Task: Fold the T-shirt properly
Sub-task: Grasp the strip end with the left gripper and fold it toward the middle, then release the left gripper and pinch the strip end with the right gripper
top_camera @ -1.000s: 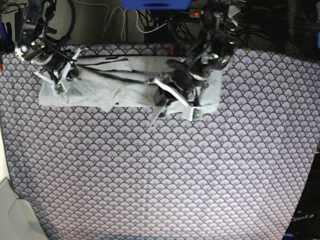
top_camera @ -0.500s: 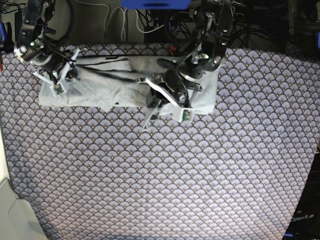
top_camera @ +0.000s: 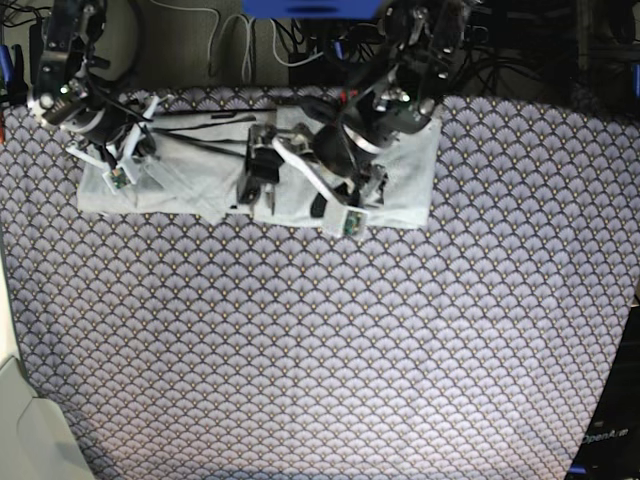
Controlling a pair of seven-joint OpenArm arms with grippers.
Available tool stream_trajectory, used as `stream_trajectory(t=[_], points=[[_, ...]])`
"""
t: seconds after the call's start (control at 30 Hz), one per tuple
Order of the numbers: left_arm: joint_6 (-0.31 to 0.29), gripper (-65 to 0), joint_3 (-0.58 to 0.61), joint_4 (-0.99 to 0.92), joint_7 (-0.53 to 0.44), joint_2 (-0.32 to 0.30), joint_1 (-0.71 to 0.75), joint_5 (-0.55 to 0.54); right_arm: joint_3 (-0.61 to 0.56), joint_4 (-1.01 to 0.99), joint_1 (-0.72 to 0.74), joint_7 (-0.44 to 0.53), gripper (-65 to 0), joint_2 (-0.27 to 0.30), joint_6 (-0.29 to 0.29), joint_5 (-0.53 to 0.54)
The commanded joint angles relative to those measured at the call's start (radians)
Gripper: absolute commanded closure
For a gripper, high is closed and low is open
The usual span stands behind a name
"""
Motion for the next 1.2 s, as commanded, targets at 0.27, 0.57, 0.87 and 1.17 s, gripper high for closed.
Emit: stream_trajectory(t=[0.27, 0.57, 0.87, 1.17], points=[[-0.002, -65.0, -0.312, 0.033, -0.010, -0.084, 0.046, -0.014, 0.010, 0.018, 0.033, -0.027, 0.0, 0.043, -0.004, 0.005], [-0.011, -65.0, -0.409, -0.073, -0.009, -0.124, 0.052, -0.014, 0.011, 0.018, 0.049, -0.044, 0.0, 0.038, -0.004, 0.005], [-0.011, -65.0, -0.410, -0.081, -0.015, -0.121, 0.044, -0.015, 0.004, 0.015, 0.065, -0.073, 0.0, 0.035, -0.004, 0.003], [-0.011, -65.0, -0.410, -0.087, -0.015, -0.125, 0.029, -0.015, 0.013, 0.026, 0.072, -0.065, -17.7, 0.038, -0.004, 0.006]])
